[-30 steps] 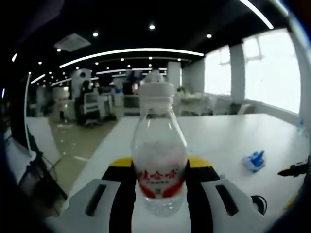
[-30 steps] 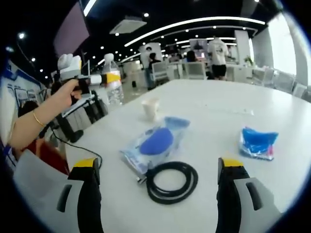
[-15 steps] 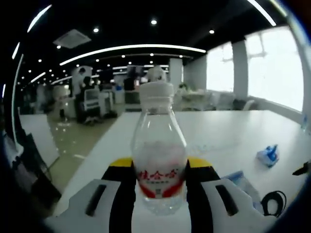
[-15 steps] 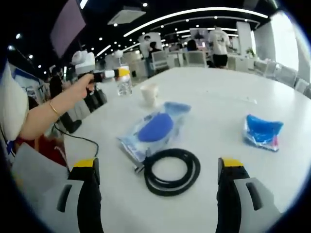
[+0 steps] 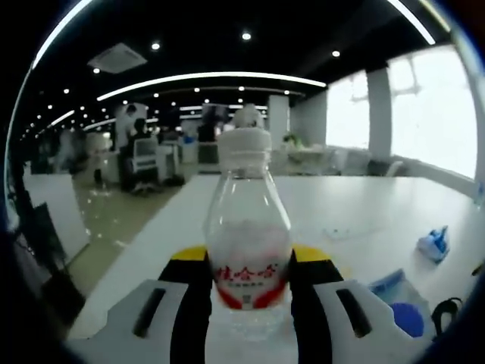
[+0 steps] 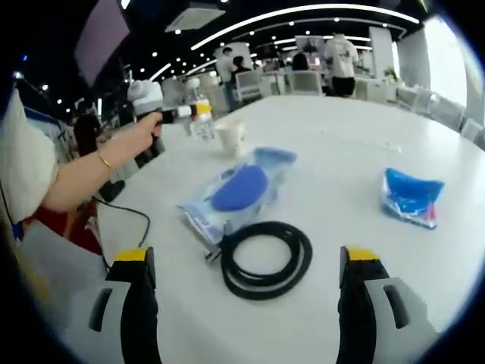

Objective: Arrange the tabletop items into an orderly group along one side of the table until the central work area is clear of visible clutter.

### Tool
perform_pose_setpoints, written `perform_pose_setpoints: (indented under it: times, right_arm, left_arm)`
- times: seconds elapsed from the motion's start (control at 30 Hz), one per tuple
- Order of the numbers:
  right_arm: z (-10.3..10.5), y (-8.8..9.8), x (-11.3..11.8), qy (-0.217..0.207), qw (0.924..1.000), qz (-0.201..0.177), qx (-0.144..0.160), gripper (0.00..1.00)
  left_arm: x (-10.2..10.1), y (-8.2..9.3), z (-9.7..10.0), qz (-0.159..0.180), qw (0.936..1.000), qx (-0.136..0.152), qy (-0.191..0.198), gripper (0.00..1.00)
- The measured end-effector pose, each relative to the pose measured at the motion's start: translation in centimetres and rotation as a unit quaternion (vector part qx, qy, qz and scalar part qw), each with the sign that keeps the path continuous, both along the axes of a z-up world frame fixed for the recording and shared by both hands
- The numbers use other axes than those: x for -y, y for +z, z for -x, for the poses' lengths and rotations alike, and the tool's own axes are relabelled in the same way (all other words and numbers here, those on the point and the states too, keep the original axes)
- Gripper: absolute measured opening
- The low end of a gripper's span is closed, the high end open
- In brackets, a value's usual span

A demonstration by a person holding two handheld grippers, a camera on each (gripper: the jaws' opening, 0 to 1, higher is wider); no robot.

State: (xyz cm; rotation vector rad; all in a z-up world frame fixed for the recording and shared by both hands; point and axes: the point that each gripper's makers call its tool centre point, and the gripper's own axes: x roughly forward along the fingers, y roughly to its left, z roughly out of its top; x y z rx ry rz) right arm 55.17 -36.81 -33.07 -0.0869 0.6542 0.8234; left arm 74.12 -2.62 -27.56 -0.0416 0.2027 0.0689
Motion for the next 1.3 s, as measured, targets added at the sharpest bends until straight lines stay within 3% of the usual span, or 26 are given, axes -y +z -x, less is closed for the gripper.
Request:
perform_pose_setpoints:
  times: [0.3,0.5,0.67,0.83,0.87,1.07,1.3]
  right_arm:
    - [-0.2,-0.4,0.5,-0.004,0.9999,0.012,-0.002,0.99]
    - [-0.1,-0.5,0.4,-0.003,0.9999,0.011,-0.006,0.99]
    - [0.2,-1.1,0.5,-0.002,0.9996,0.017,-0.023,0.99]
    - [0.0,-0.8,0.7,-0.007,0.9997,0.011,-0.02,0.99]
    - [-0.1,-0.8,0.7,-0.01,0.9997,0.01,-0.021,0.99]
    - [0.0,-1.1,0.9,-0.017,0.9992,0.007,-0.036,0.97]
    - [-0.1,-1.0,1.3,-0.027,0.9988,0.001,-0.04,0.95]
  left_arm:
    - [-0.2,-1.4,-0.8,0.015,0.9997,0.011,-0.015,0.37]
    - [0.2,-2.0,-1.3,0.003,0.9997,0.01,-0.021,0.37]
    - [0.2,-2.2,-1.6,0.021,0.9992,0.028,-0.021,0.37]
    - [0.4,-3.2,-1.7,0.007,0.9995,0.019,-0.023,0.37]
    - [0.5,-2.8,-1.7,-0.001,0.9992,0.031,-0.026,0.37]
    - [1.5,-3.0,-1.8,-0.026,0.9991,0.02,-0.027,0.37]
    - [1.4,-3.1,-1.5,-0.025,0.9996,0.015,0.005,0.37]
